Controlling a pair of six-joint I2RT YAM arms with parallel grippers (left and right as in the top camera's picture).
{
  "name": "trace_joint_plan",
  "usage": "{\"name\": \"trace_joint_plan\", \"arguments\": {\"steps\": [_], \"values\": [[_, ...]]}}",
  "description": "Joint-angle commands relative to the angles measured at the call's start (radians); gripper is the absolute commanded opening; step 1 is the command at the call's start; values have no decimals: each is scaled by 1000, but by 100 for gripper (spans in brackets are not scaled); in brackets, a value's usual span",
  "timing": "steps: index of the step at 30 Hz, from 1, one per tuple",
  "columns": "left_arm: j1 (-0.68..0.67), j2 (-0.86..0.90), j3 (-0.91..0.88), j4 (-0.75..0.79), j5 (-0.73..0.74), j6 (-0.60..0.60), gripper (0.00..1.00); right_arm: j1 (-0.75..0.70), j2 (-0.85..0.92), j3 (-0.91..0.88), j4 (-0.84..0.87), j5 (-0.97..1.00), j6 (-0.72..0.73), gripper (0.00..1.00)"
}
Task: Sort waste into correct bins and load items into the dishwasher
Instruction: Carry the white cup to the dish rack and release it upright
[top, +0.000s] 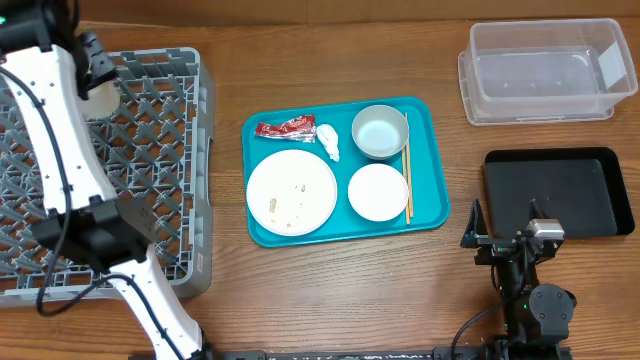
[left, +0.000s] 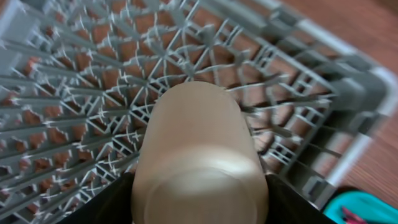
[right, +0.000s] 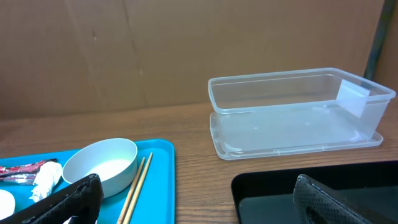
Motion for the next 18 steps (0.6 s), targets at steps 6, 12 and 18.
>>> {"name": "trace_joint_plan", "arguments": {"steps": [6,12,18], "values": [[74,132,-8,4,79,19,57,-3,-12,-10,6,6,4,100],[70,114,-2,12,85,34,81,-3,-12,-10,6,6,4,100],[70,38,-2,3,90,19,100,-3,-12,-10,6,6,4,100]]}}
